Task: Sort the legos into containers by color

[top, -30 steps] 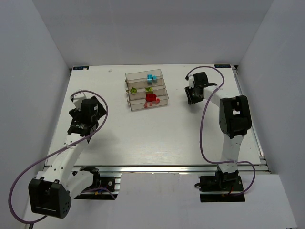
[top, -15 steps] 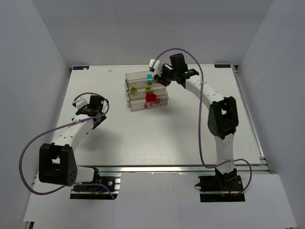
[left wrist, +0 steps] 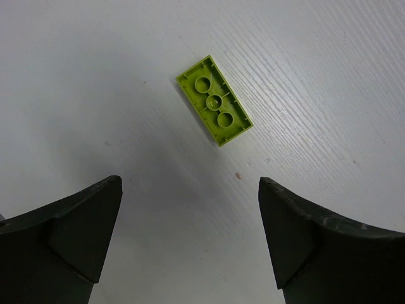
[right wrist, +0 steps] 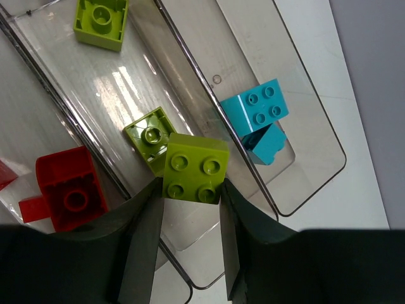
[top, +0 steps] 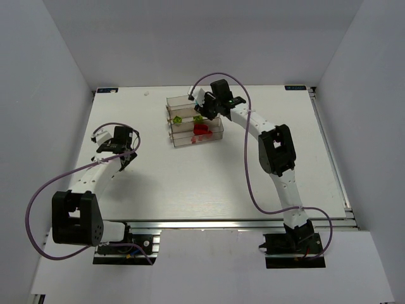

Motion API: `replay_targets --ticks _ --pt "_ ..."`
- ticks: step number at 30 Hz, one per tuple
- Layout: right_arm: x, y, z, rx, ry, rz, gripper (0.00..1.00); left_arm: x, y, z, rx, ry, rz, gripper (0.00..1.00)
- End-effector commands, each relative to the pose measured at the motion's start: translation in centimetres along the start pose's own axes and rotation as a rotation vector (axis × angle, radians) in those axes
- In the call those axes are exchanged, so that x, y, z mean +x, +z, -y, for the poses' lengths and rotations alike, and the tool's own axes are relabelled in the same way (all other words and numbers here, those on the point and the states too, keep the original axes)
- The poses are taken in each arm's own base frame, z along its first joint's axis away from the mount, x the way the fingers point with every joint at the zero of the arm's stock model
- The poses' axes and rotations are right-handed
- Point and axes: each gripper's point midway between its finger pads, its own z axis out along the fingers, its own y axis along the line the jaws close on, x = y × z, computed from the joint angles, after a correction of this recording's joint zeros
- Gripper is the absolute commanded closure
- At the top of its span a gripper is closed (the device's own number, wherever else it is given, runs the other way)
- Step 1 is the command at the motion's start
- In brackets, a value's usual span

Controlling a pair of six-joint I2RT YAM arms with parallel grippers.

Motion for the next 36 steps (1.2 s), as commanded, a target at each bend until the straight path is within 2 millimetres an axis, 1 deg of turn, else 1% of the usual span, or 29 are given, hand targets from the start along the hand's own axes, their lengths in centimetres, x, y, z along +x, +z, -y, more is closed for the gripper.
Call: replay_targets --ticks 1,3,4,6,7,10,11,13,14,17,18,19,20,21,22,23,24,25,26,27,28,29,30,31,32,33,34,35,36 --pt "-2.6 -0.9 1.4 0.055 -0.022 0.054 0.91 -0.7 -0.3 0.3 0.031 -0.022 0.016 0.02" --pt "-2.4 -0.7 1.4 0.056 -0.024 0.048 0.82 -0.7 -0.2 0.0 0.025 -0.026 0.014 0.02" --pt "-2.2 -0.7 1.4 0.058 -0.023 0.043 0.68 -0.8 -0.2 0.2 0.029 -0.028 0.015 0.02" --pt "-2.2 -0.5 1.1 0.06 -0.023 0.039 0.54 -0.5 -0.1 0.2 0.031 -0.025 0.006 0.02" --pt "-2.3 -0.5 1.1 0.065 -0.023 0.037 0.42 -0.4 -0.1 0.2 0.031 -0.021 0.001 0.02" --pt "-2.3 -0.8 1.6 0.093 -0.012 0.041 0.31 -0.4 0.3 0.4 0.026 -0.025 -0.013 0.02" --pt "-2.5 -0.8 1.6 0.096 -0.012 0.046 0.3 -0.2 0.4 0.4 0.025 -0.02 -0.021 0.02" --pt "-3.2 -1.5 2.0 0.111 0.002 0.063 0.29 -0.4 0.5 0.6 0.029 -0.03 -0.03 0.02" --pt "-3.9 -2.3 2.6 0.127 0.004 0.078 0.3 -0.4 0.5 0.9 0.033 -0.028 -0.034 0.02" --pt "-5.8 -4.5 3.7 0.167 0.052 0.122 0.36 -0.6 0.7 1.0 0.032 -0.052 -0.036 0.03" --pt "-7.0 -6.6 3.9 0.194 0.079 0.146 0.39 -0.8 1.0 0.8 0.024 -0.065 -0.038 0.05" --pt "-7.6 -7.9 5.0 0.265 0.117 0.167 0.51 -1.0 1.0 1.0 0.021 -0.076 -0.037 0.1" --pt "-8.0 -9.3 5.3 0.302 0.215 0.199 0.61 -0.9 1.1 1.1 0.018 -0.08 -0.04 0.14" --pt "-10.0 -13.1 6.1 0.349 0.25 0.263 0.66 -0.7 1.7 1.0 0.001 -0.085 -0.055 0.17" --pt "-8.5 -13.2 4.5 0.309 0.296 0.274 0.71 -0.7 2.1 0.9 -0.012 -0.103 -0.066 0.23" --pt "-8.6 -14.4 3.6 0.278 0.38 0.299 0.72 -0.6 2.3 1.3 -0.009 -0.108 -0.08 0.27" --pt "-10.1 -17.2 2.6 0.219 0.395 0.36 0.71 -0.6 2.8 1.2 -0.028 -0.125 -0.096 0.29" --pt "-8.0 -17.2 0.8 0.161 0.438 0.329 0.67 0.0 3.7 0.8 -0.067 -0.144 -0.128 0.3" --pt "-7.8 -18.0 -0.7 0.106 0.471 0.336 0.62 0.0 3.9 1.4 -0.063 -0.157 -0.142 0.31" --pt "-9.0 -20.6 -1.6 0.056 0.459 0.392 0.46 0.0 4.4 1.5 -0.069 -0.183 -0.151 0.31" --pt "-7.1 -20.5 -3.6 0.009 0.483 0.364 0.39 0.3 5.0 1.8 -0.073 -0.179 -0.163 0.29" --pt "-7.0 -21.4 -4.4 -0.012 0.481 0.375 0.33 -0.1 5.3 2.2 -0.066 -0.197 -0.167 0.24" --pt "-8.1 -23.5 -5.5 -0.042 0.457 0.422 0.3 -0.3 5.5 2.5 -0.064 -0.203 -0.168 0.23" --pt "-7.7 -24.3 -5.8 -0.041 0.459 0.431 0.27 0.0 6.1 2.8 -0.071 -0.2 -0.176 0.22" --pt "-6.7 -24.4 -7.2 -0.064 0.465 0.425 0.27 -0.6 6.4 3.1 -0.074 -0.218 -0.175 0.19" --pt "-7.2 -26.0 -7.6 -0.067 0.445 0.459 0.27 -0.6 6.5 3.4 -0.075 -0.217 -0.185 0.18" --pt "-7.2 -26.6 -8.0 -0.075 0.441 0.469 0.27 -0.7 6.7 3.5 -0.08 -0.217 -0.187 0.17" --pt "-6.4 -26.7 -8.5 -0.079 0.449 0.463 0.26 -0.3 7.2 3.6 -0.092 -0.209 -0.2 0.17" --pt "-6.8 -27.5 -8.8 -0.083 0.437 0.483 0.26 -0.5 7.3 3.9 -0.091 -0.209 -0.199 0.16"
